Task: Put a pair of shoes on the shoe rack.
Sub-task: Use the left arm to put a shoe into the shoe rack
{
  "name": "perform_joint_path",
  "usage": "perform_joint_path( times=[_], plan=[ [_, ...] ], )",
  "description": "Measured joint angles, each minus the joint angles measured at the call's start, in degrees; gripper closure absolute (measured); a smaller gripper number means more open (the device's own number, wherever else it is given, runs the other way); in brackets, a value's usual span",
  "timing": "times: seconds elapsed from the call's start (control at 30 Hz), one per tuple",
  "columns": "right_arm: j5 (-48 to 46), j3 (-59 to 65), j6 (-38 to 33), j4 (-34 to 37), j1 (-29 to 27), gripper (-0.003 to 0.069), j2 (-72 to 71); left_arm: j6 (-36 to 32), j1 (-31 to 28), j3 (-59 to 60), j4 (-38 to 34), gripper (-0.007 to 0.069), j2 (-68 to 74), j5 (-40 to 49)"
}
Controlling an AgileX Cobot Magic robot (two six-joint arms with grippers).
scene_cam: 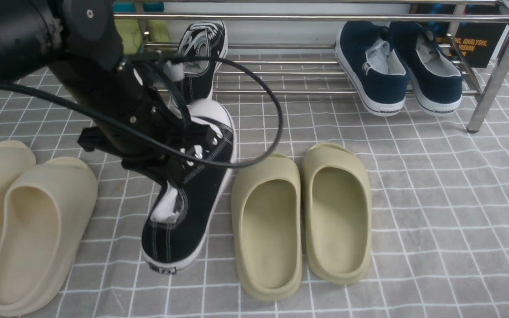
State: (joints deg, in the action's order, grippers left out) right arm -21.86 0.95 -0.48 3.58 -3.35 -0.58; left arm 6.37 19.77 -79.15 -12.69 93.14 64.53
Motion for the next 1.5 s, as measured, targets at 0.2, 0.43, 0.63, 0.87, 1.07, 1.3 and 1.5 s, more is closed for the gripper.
perform_joint_path(
  times=[0.2, 0.43, 0.63, 0.87, 1.07, 1.3, 1.5],
  plan=[
    [0.0, 0.0, 0.0, 0.0, 0.0, 0.0419, 0.0, -1.6, 0.1, -5.3, -5.2, 0.0585, 5.1, -1.8],
    [0.0, 0.0, 0.0, 0.0, 0.0, 0.0419, 0.0, -0.2, 0.1, -24.1, -3.3, 0.0585, 17.6, -2.3],
    [0.0, 0.0, 0.0, 0.0, 0.0, 0.0419, 0.0, 1.4, 0.1, -44.6, -1.6, 0.0585, 31.5, -4.7],
    [0.0, 0.0, 0.0, 0.0, 0.0, 0.0419, 0.0, 3.3, 0.1, -54.4, 2.2, 0.0585, 40.2, -9.2],
    [0.0, 0.0, 0.0, 0.0, 0.0, 0.0419, 0.0, 5.4, 0.0, -54.9, 5.9, 0.0585, 41.3, -15.3],
    [0.0, 0.0, 0.0, 0.0, 0.0, 0.0419, 0.0, 5.6, 0.0, -55.1, 6.1, 0.0585, 41.5, -19.7],
    [0.0, 0.0, 0.0, 0.0, 0.0, 0.0419, 0.0, 3.1, 0.0, -55.1, 6.3, 0.0569, 43.7, -22.0]
  ],
)
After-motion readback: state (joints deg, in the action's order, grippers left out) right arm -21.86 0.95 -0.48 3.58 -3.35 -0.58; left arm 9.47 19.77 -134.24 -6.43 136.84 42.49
